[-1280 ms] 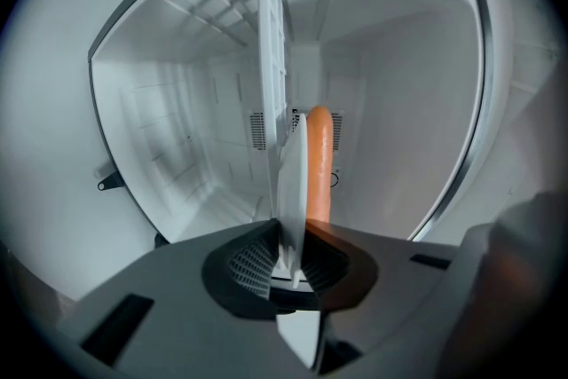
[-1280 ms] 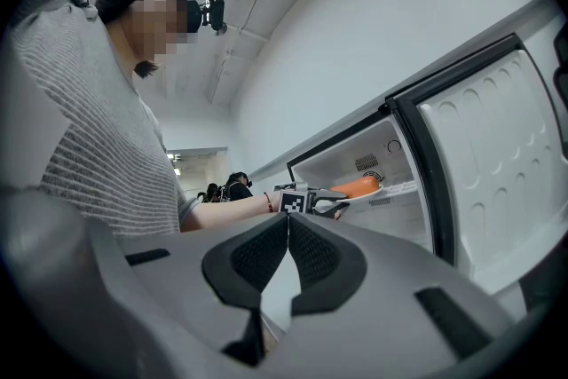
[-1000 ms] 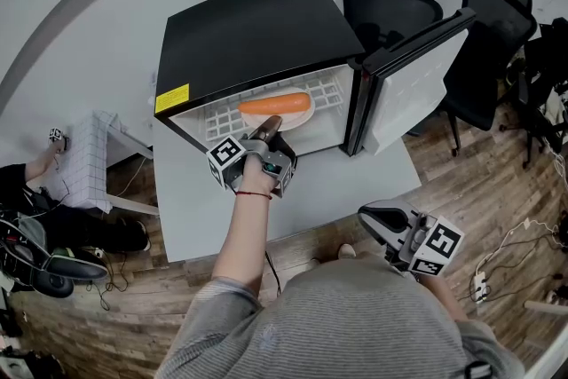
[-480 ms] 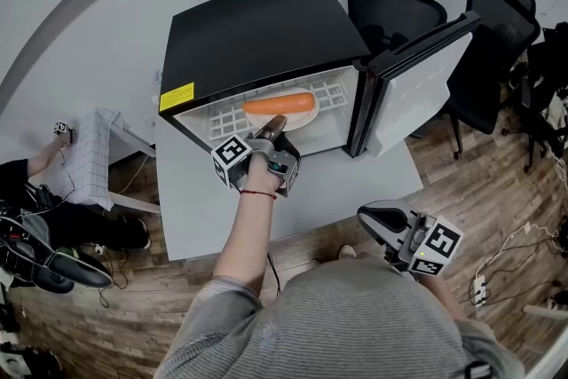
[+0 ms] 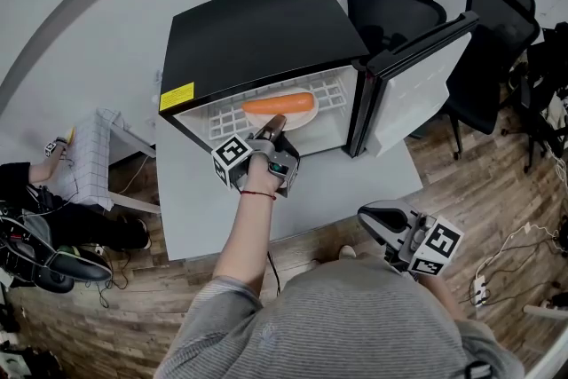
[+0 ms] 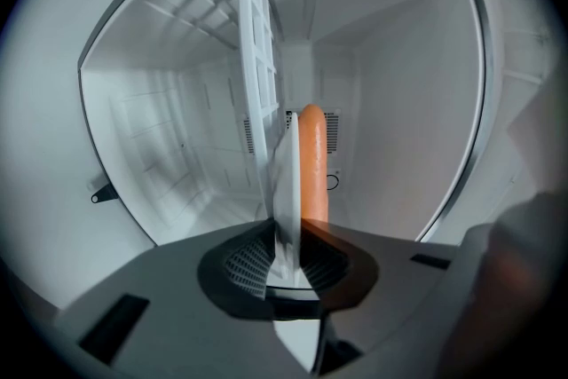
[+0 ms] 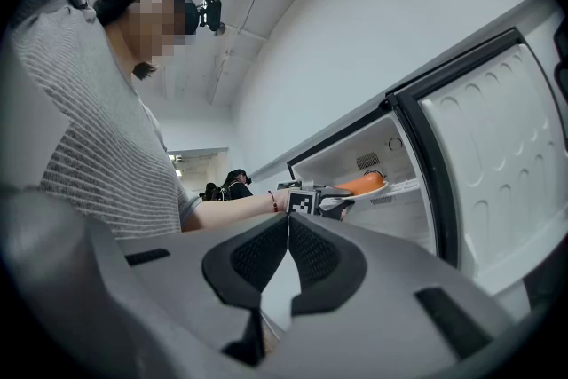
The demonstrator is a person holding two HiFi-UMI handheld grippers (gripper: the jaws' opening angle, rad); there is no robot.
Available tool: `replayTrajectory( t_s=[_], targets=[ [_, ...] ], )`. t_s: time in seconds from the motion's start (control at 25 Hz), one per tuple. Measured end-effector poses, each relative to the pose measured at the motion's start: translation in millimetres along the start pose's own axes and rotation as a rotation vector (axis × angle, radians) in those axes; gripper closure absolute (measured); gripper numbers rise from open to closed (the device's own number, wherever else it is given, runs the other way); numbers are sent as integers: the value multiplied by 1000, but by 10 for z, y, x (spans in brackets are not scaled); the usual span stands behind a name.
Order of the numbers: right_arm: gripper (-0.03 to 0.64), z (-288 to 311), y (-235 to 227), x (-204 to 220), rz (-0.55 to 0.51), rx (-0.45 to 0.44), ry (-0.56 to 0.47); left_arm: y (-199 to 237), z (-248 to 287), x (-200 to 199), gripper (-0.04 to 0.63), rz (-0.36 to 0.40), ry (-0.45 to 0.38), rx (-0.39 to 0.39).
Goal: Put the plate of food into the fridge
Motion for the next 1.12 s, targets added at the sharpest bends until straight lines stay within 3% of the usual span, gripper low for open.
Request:
replayTrajectory(
  t_s=[0.32, 0.48, 0.56, 1.12],
  targets=[
    [603, -27, 16, 23, 2, 2, 0, -13, -6, 1, 498, 36, 6, 34],
    [603, -23, 16, 27, 5, 2, 2, 45, -9, 3, 347, 29, 4, 49],
    [603, -22, 8, 24, 6, 1, 5, 35, -4, 1, 316, 39, 6, 65],
    [603, -23, 20, 19, 7, -2, 6, -3, -34, 31, 304, 40, 16, 75]
  ],
)
Point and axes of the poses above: the fingertips, and each gripper's own axes: z forward along the fingers, y to its left, x out of its underside, the point moved 10 cm from there along -z, backward along the fingers, and after that the axes turned 10 degrees about -x, right-handed, at the moved point
